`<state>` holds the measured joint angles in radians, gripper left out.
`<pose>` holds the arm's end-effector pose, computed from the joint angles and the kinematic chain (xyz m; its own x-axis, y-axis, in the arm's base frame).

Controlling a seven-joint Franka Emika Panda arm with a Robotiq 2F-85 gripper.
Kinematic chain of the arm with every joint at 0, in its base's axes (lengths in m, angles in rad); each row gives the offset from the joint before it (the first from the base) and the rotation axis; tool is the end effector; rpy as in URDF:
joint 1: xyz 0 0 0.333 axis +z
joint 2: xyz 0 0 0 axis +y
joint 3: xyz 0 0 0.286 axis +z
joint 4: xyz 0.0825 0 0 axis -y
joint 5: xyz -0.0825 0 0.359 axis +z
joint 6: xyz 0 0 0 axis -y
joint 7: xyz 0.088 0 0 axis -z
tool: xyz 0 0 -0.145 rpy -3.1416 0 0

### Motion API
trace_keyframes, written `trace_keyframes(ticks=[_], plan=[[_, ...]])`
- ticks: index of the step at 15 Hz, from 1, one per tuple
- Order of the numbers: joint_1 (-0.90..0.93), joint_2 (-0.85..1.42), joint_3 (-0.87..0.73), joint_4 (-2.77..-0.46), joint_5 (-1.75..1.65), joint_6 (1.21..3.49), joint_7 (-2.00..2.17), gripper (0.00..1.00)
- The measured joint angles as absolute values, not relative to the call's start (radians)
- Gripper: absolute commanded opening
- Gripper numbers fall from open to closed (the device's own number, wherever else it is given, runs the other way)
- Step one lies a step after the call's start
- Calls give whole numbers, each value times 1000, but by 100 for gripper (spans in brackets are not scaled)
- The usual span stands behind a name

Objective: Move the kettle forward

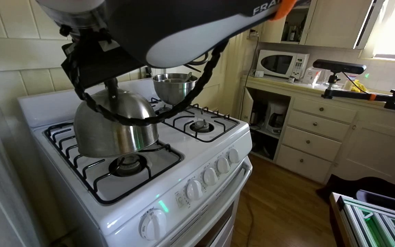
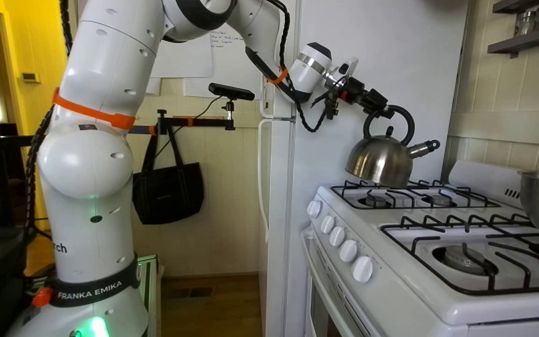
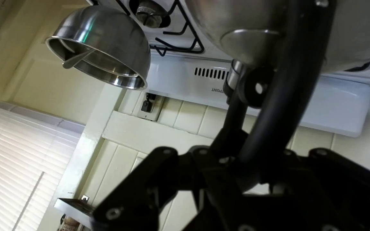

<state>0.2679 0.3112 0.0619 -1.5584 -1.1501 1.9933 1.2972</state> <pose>0.6497 0.1247 0.4732 0.5789 -0.1283 0.8052 -0.6180 -0.7132 0.3307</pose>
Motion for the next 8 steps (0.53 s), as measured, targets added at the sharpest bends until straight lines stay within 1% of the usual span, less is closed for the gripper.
trace_keyframes(ticks=[8], plan=[[259,311,62,-1580,-1150,1993,1320,3]])
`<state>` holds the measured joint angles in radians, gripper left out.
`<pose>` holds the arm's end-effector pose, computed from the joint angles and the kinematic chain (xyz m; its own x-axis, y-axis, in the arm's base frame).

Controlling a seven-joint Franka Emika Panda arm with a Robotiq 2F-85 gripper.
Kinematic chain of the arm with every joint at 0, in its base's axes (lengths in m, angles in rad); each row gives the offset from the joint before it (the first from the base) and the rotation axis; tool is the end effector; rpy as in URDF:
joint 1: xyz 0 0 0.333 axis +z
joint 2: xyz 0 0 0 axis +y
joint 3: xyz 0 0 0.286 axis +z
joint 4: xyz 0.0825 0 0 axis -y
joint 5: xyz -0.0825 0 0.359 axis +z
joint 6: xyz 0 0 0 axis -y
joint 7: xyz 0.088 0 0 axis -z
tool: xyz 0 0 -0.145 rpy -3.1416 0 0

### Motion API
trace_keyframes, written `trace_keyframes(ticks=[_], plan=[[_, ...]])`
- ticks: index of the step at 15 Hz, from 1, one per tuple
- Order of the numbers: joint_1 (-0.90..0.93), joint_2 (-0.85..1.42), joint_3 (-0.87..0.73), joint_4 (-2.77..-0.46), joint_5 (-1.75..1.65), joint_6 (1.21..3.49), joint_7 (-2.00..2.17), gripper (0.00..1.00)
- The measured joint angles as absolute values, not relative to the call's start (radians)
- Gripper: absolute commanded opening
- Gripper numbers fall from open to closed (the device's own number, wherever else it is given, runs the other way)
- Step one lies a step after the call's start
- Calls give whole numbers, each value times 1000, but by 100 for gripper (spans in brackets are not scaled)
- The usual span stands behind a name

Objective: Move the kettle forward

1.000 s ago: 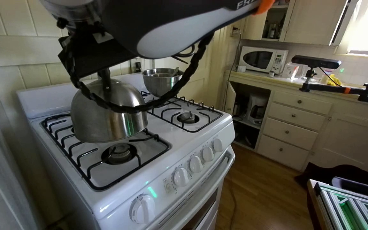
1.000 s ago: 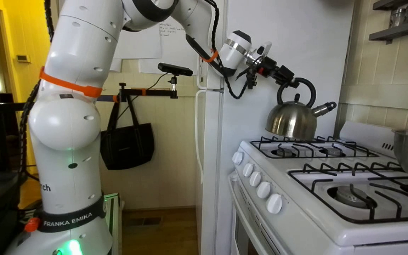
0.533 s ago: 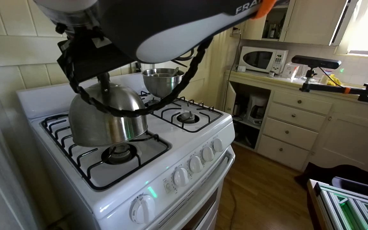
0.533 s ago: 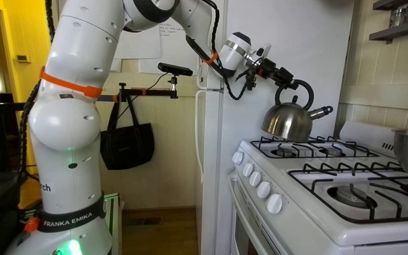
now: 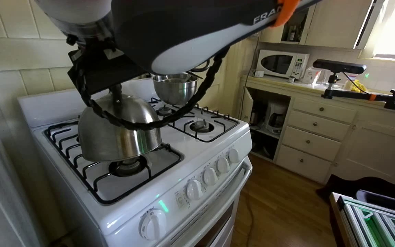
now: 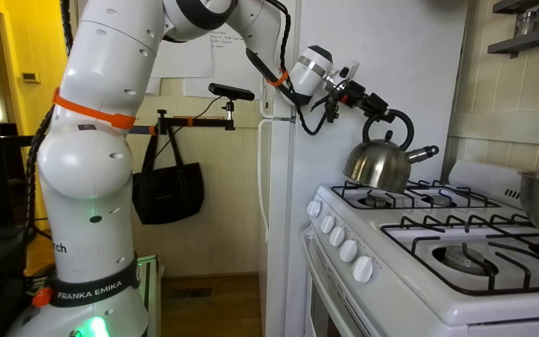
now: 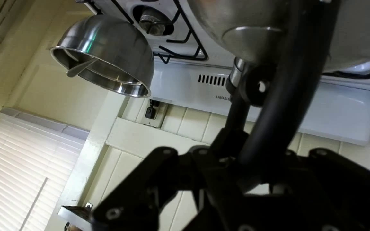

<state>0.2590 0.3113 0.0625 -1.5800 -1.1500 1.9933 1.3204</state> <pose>0.6484 0.1188 0.4626 0.5800 -0.1440 0.8018 -0.6303 -0.7029 0.3296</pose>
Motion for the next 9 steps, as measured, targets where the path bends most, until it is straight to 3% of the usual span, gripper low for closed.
trace_keyframes(ticks=[9], plan=[[251,313,73,-1592,-1150,1993,1325,3]])
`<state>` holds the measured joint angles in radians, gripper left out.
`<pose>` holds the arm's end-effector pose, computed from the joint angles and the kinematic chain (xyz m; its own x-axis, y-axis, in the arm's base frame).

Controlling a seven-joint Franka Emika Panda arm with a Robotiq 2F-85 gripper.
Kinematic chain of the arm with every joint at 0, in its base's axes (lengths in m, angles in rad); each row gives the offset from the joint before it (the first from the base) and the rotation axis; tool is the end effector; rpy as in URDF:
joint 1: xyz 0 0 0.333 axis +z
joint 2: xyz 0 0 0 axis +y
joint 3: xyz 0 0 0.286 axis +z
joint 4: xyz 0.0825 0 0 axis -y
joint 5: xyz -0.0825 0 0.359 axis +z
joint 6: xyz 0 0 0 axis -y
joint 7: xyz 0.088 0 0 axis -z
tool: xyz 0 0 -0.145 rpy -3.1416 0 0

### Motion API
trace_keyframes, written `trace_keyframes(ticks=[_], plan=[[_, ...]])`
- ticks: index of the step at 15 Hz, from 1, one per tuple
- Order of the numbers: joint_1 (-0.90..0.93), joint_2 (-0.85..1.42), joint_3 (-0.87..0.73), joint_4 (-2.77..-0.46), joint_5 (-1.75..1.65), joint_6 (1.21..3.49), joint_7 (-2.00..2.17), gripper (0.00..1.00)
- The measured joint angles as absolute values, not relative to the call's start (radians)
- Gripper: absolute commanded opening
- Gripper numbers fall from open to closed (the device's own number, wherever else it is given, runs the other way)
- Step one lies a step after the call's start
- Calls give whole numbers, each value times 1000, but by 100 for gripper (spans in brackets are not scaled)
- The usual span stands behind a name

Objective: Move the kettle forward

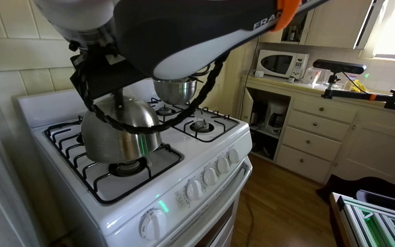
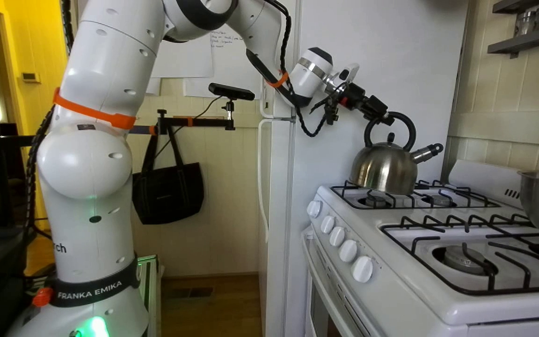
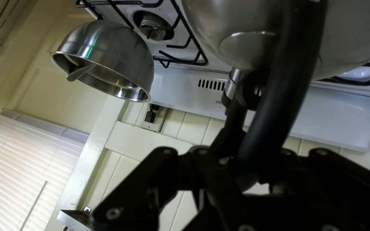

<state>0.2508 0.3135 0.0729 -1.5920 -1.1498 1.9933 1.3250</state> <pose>0.6472 0.1192 0.4551 0.5888 -0.1453 0.7951 -0.6268 -0.7031 0.3357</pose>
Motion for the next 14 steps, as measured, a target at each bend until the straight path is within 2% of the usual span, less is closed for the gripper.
trace_keyframes(ticks=[4,5,6,8,14], plan=[[255,313,99,-1595,-1150,1994,1286,3],[255,313,103,-1595,-1150,1994,1273,15],[255,313,106,-1595,-1150,1994,1262,36],[254,313,108,-1595,-1149,1996,1243,40],[254,308,108,-1594,-1147,1996,1229,84]])
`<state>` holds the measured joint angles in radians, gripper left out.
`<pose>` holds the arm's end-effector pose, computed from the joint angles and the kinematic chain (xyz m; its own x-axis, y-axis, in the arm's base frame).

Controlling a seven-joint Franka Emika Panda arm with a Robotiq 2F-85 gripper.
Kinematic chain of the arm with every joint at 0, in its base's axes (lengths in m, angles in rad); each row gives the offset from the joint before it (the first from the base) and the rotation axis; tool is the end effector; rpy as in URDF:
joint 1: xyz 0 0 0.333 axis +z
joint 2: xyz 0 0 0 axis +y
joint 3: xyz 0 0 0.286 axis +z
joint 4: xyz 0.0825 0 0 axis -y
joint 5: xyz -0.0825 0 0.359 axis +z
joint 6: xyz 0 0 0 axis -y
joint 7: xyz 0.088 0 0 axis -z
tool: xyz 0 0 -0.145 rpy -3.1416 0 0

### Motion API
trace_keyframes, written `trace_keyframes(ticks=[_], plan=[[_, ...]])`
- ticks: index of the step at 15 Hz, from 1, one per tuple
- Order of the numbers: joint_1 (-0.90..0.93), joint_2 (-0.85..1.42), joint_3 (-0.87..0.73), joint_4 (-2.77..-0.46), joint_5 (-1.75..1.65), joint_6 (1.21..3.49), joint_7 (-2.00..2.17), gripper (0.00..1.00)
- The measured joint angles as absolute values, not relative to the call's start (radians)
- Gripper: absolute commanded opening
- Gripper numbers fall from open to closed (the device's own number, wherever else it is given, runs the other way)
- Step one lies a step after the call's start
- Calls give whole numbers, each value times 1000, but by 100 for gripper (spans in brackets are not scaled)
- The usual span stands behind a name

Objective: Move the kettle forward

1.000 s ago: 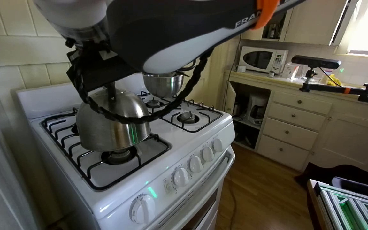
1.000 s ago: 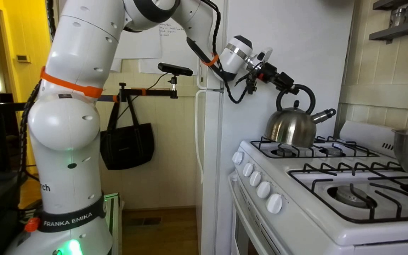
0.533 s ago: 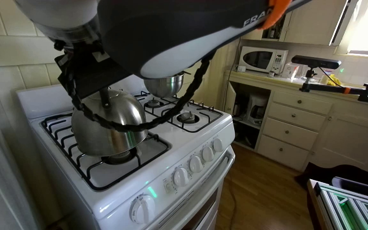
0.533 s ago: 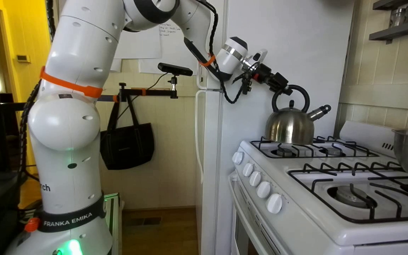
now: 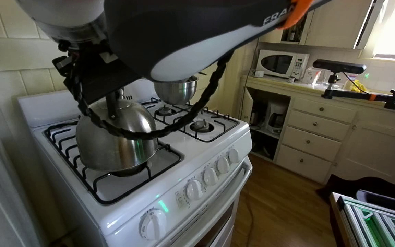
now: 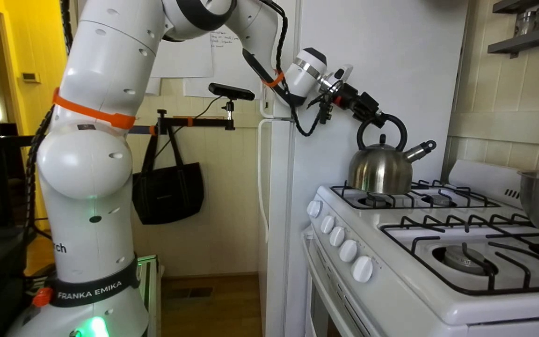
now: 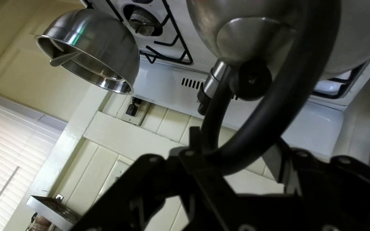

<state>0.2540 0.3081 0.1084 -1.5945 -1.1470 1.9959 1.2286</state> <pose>0.6418 0.1420 0.4569 0.6491 -0.0632 0.7581 -0.5394 -0.7410 0.4000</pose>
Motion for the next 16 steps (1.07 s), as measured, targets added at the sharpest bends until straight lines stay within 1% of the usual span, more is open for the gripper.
trace_keyframes(ticks=[2,3,10,13,16], plan=[[254,302,110,-1594,-1144,1996,1229,98],[254,297,112,-1594,-1144,1996,1229,100],[250,189,110,-1618,-1150,1964,1288,100],[227,85,106,-1692,-1153,1968,1420,100],[197,-45,105,-1812,-1155,1971,1575,100]])
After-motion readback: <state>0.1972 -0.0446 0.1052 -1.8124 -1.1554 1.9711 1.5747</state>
